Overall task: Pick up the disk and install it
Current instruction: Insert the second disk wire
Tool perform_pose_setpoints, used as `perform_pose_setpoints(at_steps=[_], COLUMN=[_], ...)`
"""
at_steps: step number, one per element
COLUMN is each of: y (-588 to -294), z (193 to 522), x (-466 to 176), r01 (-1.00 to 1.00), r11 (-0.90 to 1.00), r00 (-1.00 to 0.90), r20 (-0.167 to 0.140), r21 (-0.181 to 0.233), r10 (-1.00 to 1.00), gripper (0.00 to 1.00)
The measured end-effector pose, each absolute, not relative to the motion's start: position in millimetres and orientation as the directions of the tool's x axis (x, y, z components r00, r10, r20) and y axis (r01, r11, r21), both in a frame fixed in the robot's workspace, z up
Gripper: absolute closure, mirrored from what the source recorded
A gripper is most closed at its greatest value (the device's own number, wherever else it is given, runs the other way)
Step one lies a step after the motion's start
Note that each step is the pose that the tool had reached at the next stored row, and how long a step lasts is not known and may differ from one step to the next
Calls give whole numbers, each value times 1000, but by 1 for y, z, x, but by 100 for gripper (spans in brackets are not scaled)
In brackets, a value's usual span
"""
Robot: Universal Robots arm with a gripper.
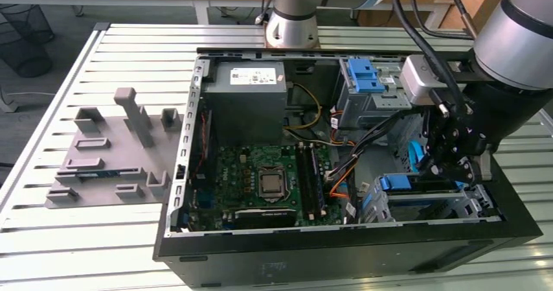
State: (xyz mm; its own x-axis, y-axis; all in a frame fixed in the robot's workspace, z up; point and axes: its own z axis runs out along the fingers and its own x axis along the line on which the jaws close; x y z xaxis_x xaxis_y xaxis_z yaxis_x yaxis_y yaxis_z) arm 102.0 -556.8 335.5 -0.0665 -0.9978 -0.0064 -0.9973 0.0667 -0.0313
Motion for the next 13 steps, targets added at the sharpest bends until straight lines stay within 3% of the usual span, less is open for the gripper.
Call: perform_pose_setpoints(at_steps=[13], y=[-560], z=[333], x=[102], r01=[-996], r11=[88], r00=[-88], r20=[-16], r21=[-31], r10=[-996], gripper=[84])
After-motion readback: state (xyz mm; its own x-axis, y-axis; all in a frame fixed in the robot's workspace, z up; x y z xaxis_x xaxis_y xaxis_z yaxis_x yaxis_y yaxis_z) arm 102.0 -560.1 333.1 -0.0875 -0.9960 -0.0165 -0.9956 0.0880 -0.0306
